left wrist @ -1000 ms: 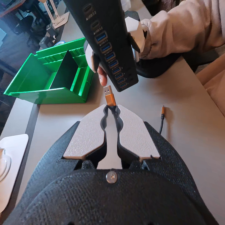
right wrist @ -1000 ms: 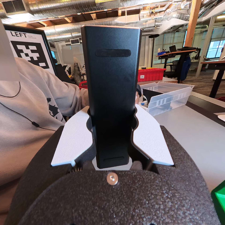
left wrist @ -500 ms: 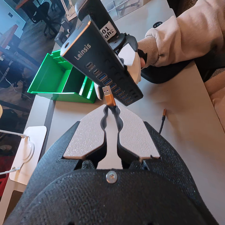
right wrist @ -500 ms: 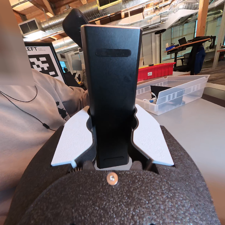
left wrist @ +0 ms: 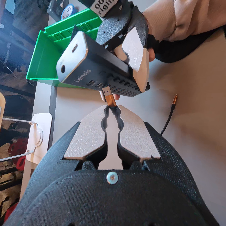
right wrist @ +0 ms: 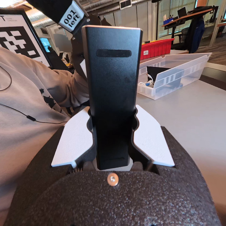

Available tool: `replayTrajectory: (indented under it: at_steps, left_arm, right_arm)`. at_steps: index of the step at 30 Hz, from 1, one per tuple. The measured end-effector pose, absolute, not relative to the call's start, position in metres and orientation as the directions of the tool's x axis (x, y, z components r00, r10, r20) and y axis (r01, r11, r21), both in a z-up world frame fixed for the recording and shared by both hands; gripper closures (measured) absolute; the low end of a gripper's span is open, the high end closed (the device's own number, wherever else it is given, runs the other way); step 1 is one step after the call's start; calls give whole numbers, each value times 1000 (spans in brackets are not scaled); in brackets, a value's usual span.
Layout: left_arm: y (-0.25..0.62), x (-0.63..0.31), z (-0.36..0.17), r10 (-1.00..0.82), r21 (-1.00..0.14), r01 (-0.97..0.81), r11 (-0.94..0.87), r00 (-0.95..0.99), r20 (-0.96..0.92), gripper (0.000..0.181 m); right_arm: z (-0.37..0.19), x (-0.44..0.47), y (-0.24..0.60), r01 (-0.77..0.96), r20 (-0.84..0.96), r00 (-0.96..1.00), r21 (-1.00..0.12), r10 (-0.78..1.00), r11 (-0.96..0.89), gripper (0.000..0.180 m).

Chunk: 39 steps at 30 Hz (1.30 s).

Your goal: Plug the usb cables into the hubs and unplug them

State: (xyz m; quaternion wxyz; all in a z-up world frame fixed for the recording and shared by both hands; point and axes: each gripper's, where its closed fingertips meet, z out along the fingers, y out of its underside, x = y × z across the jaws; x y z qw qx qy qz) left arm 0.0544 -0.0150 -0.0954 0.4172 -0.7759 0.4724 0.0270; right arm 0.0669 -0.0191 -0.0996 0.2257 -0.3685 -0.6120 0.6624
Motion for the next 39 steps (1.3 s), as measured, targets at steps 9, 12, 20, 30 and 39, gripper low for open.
replayTrajectory:
  at_steps: [9,12,20,30,39]
  left_arm:
    - [-11,39,-118,-692,-479,-829,-289,526,-495,169]
    - [-13,36,-122,-698,-452,-834,-316,527,-484,169]
    - [-21,50,-123,-764,-514,-805,-296,522,-378,170]
    - [-32,43,-128,-795,-459,-836,-300,485,-364,172]
    - [-30,33,-174,-864,-554,-745,-371,496,-89,169]
  right_arm:
    - [-125,55,-12,279,-228,-534,-957,814,-85,116]
    - [-133,53,-12,318,-227,-514,-946,827,-62,116]
    - [-144,56,-33,423,-285,-545,-905,788,-34,117]
    - [-141,61,-48,426,-300,-599,-904,742,-21,118]
    - [-138,65,-17,405,-259,-547,-914,796,-20,117]
